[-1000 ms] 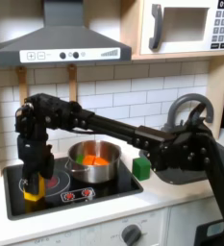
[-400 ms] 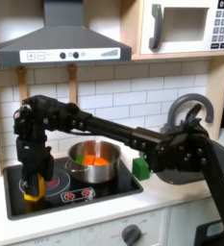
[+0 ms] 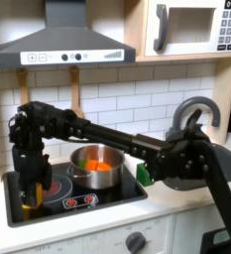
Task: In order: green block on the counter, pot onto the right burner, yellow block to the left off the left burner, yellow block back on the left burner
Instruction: 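Move the yellow block to the left off the left burner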
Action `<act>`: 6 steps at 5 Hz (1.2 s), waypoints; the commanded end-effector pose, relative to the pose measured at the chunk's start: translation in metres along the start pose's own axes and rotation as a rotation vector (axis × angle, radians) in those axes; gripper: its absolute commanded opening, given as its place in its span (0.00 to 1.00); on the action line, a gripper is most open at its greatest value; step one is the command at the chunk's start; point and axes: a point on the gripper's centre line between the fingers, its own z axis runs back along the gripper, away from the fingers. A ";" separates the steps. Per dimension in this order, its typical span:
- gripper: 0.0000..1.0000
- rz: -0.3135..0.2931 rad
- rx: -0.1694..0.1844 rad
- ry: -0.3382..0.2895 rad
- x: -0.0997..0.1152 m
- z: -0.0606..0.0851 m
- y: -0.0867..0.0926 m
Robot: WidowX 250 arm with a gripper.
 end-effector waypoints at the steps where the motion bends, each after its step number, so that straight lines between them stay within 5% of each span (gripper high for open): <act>1: 0.20 -0.005 0.008 0.022 0.000 -0.007 0.001; 2: 0.00 -0.010 0.010 0.020 -0.001 -0.006 0.002; 6: 0.00 -0.053 -0.014 0.009 -0.010 -0.008 -0.013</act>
